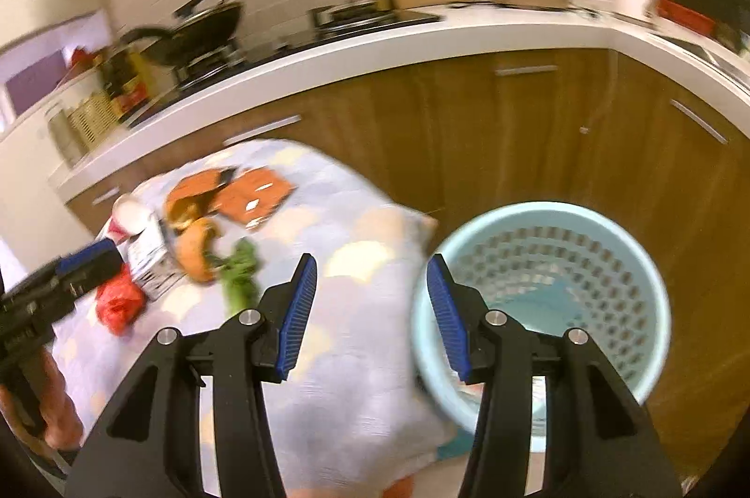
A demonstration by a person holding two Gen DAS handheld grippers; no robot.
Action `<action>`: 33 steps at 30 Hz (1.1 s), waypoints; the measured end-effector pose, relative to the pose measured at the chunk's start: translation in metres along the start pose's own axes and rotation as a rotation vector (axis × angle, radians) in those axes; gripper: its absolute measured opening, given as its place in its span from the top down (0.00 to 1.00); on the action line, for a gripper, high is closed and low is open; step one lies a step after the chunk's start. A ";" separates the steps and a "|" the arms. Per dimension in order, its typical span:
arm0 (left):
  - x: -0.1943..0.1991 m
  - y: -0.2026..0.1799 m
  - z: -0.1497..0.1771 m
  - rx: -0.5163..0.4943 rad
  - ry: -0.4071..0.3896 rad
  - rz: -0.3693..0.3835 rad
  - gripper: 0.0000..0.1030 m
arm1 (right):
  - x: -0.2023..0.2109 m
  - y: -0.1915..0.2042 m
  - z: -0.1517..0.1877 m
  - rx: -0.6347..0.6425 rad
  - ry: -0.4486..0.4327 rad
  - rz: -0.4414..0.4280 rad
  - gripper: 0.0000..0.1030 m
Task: Collect trash
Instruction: 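Move both tools back over the table toward the remaining scraps, then grasp the red plastic bag with the left tool while the right tool grasps the bok choy stalk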
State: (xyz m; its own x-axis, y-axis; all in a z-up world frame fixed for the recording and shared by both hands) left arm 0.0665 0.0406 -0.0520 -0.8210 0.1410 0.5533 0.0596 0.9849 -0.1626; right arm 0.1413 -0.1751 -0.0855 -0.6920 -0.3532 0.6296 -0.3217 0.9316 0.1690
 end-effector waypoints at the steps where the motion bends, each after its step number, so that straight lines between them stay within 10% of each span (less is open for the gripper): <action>1: 0.005 0.009 0.001 0.007 -0.008 -0.031 0.41 | -0.003 0.007 0.002 0.011 0.003 -0.010 0.56; 12: 0.035 0.132 0.045 0.205 0.089 -0.175 0.41 | -0.059 0.080 0.026 0.094 0.069 -0.076 0.70; 20: 0.001 0.131 0.056 0.225 0.148 -0.185 0.19 | -0.073 0.079 0.027 0.074 0.100 -0.070 0.69; 33: -0.026 0.120 0.058 0.235 0.160 -0.144 0.22 | -0.102 0.097 0.031 0.168 0.227 -0.020 0.47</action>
State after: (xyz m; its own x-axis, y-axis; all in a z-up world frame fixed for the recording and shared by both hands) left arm 0.0625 0.1493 -0.1335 -0.7104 0.0338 0.7030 -0.1991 0.9484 -0.2469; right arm 0.1610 -0.0514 -0.1567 -0.5283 -0.3250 0.7844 -0.4493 0.8909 0.0666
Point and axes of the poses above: each gripper's, at about its wrist camera, not at the fingertips, and x roughly against the way its jaws point, y to its left, z to its underside, the point moved 3 cm from there along -x, roughly the way its jaws point, and after that the axes turned 2 degrees about z, right-handed, at the moved point
